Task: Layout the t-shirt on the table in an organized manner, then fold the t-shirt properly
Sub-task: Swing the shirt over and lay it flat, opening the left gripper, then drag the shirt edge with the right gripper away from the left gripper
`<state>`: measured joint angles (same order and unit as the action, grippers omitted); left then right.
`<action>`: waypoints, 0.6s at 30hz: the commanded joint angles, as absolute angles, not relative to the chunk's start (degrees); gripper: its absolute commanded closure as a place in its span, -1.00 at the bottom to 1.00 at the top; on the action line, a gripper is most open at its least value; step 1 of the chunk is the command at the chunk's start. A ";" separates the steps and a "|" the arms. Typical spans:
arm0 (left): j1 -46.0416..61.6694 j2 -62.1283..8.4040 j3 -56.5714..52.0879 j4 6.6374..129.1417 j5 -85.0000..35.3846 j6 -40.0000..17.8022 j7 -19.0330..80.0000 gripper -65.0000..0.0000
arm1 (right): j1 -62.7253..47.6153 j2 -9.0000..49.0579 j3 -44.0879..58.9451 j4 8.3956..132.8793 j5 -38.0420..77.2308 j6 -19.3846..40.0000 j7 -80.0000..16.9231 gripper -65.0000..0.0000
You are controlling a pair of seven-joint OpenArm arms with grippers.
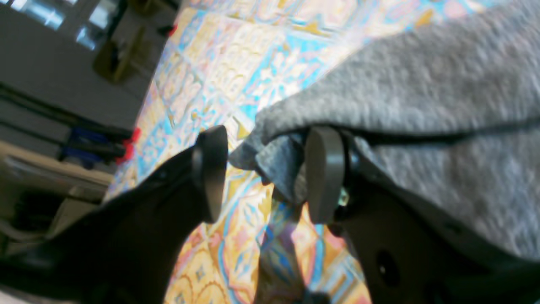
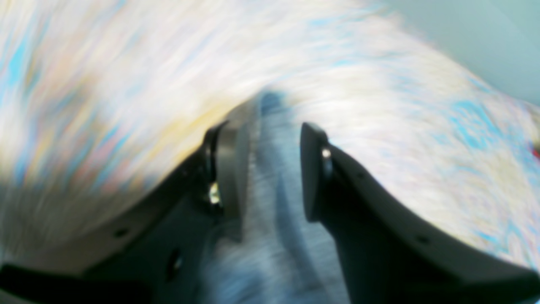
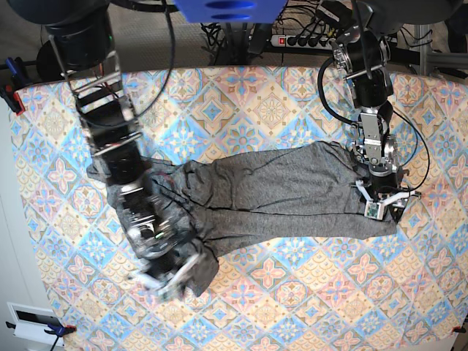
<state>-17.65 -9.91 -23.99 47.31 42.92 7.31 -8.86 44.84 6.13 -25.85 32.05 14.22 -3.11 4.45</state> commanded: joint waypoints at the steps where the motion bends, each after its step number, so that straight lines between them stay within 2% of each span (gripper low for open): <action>1: -19.12 -10.86 -24.04 48.48 41.01 8.22 -10.24 0.09 | 47.34 9.01 -20.62 35.03 15.87 -4.44 4.62 0.39; 6: -15.16 -12.88 -23.96 48.57 36.00 8.22 -10.24 0.09 | 35.38 12.88 6.55 54.55 21.93 -4.44 -10.24 0.39; 10: -12.88 -12.88 -23.96 48.57 35.65 8.22 -10.24 0.09 | 22.02 12.79 21.05 72.66 22.11 -4.44 -21.67 0.39; 13: -11.82 -12.88 -23.96 48.48 35.65 8.22 -10.42 0.09 | 12.88 12.53 27.47 85.93 22.20 -4.44 -26.95 0.39; 18: -11.47 -12.88 -23.96 48.48 35.65 8.22 -10.42 0.09 | 1.89 7.96 27.91 99.12 22.29 -4.44 -29.32 0.38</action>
<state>-11.05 -12.34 -23.94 48.10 34.87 8.25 -10.70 1.13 7.57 28.08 98.41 21.89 -4.95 -30.04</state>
